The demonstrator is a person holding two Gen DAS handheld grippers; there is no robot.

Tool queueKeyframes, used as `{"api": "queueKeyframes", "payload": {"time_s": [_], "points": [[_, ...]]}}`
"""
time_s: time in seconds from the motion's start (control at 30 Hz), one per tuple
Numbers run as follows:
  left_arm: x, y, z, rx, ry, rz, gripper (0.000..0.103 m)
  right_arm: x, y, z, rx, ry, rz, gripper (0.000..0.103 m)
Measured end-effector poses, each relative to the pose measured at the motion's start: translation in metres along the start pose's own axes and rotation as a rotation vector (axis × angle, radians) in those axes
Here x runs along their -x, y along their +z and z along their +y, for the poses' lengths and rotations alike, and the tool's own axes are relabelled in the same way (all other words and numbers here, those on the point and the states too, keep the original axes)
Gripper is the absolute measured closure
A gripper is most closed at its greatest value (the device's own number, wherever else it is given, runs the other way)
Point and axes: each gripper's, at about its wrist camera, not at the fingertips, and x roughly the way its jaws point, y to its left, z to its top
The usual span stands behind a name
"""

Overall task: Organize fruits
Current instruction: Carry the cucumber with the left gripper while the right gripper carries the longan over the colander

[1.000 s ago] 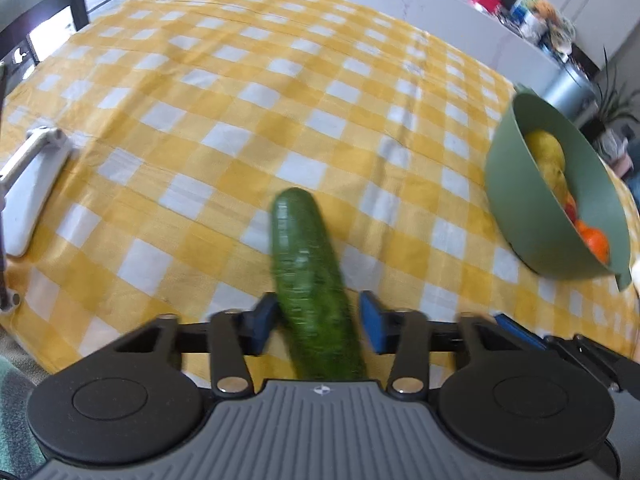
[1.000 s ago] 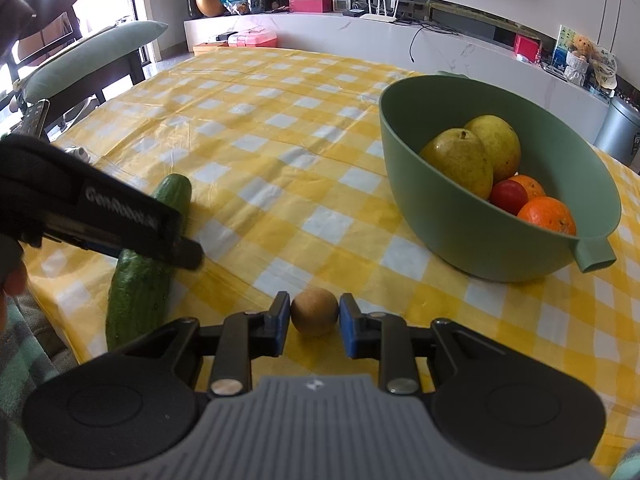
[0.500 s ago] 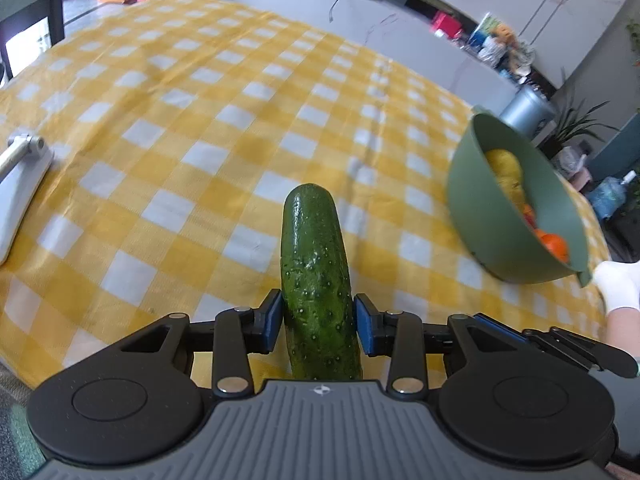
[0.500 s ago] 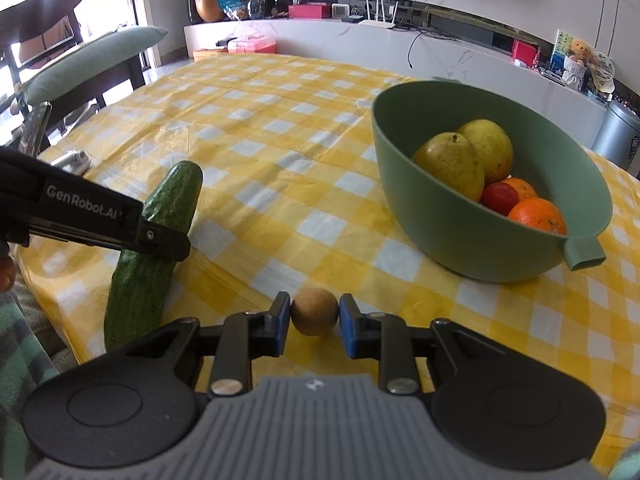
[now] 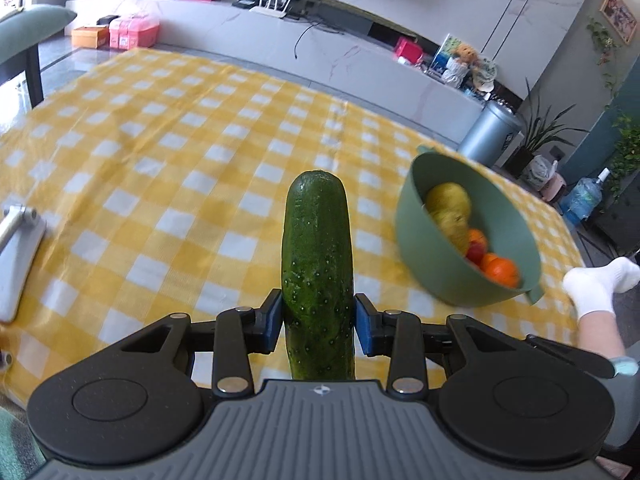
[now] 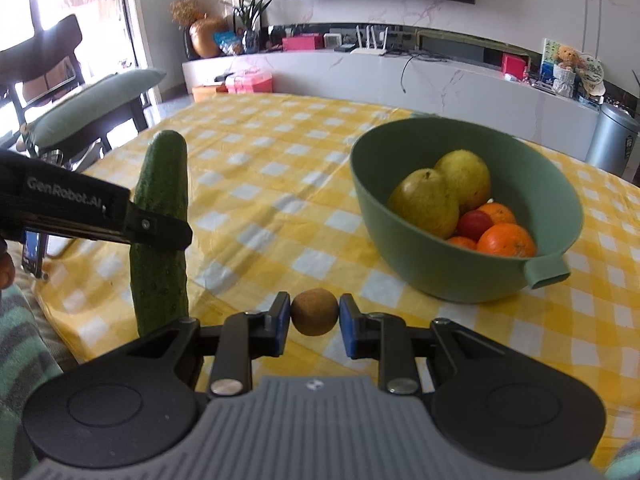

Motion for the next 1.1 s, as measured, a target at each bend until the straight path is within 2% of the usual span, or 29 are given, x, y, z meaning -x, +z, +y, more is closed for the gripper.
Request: {"api": "queueKeyframes", "payload": {"time_s": [0.13, 0.37, 0.6, 0.83, 0.97, 1.1], "points": [[0.006, 0.012, -0.012, -0.005, -0.038, -0.007, 0.062, 0.011, 0.003, -0.008, -0.031, -0.002, -0.044, 0.080], [0.009, 0.036, -0.043, -0.052, -0.120, -0.026, 0.062, 0.042, 0.016, -0.019, -0.036, -0.006, -0.186, 0.080], [-0.008, 0.070, -0.071, -0.047, -0.213, -0.010, 0.062, 0.051, 0.032, -0.051, -0.109, -0.058, -0.241, 0.080], [-0.038, 0.094, -0.094, -0.073, -0.216, 0.026, 0.062, 0.047, 0.060, -0.082, -0.136, -0.085, -0.242, 0.080], [-0.060, 0.098, -0.096, -0.020, -0.212, 0.080, 0.062, 0.038, 0.072, -0.097, -0.186, -0.080, -0.228, 0.080], [-0.084, 0.098, -0.094, 0.038, -0.234, 0.126, 0.062, 0.026, 0.077, -0.101, -0.172, -0.091, -0.204, 0.080]]}}
